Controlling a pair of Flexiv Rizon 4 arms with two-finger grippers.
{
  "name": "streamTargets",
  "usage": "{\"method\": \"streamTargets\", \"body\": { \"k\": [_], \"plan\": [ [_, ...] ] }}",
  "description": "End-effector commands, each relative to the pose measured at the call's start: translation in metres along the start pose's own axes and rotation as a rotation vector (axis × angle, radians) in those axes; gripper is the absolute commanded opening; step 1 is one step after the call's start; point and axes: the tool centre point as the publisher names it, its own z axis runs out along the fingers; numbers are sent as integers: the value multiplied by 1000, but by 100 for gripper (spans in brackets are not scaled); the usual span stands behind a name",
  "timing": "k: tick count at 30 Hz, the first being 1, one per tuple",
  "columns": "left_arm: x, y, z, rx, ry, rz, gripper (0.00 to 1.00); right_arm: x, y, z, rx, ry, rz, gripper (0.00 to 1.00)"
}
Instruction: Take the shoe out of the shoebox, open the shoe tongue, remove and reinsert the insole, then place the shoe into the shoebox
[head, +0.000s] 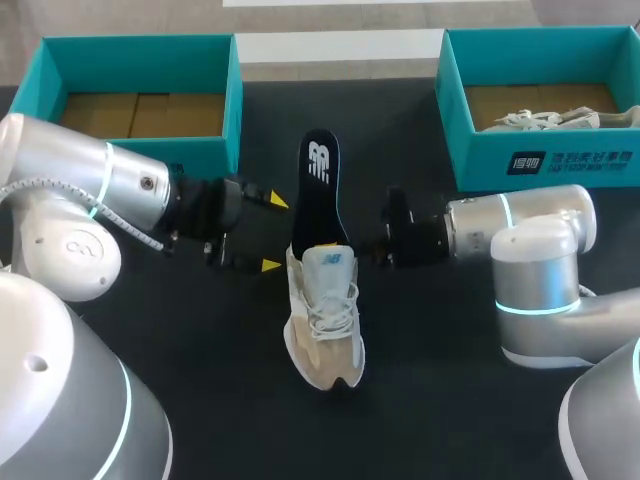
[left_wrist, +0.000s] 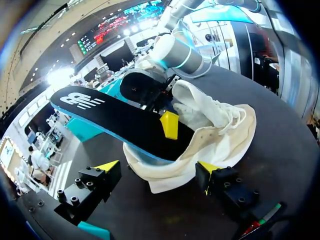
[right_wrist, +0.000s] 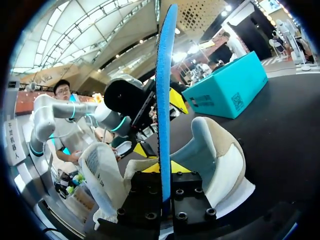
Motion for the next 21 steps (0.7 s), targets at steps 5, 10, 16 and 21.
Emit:
{"method": "streamTargets", "body": {
  "k": [5,10,16,21],
  "plan": [
    [0,-1,1,-4,2,0,100,7,9,-1,-10,-20,-25,27],
    [0,-1,1,-4,2,0,100,10,13,1,-16,-24,-37,25],
    [0,-1,1,-4,2,0,100,9,26,0,-22,-27,-71,26],
    [0,-1,1,-4,2,0,100,2,38,-1,-21,-30,-96,27]
  ]
}}
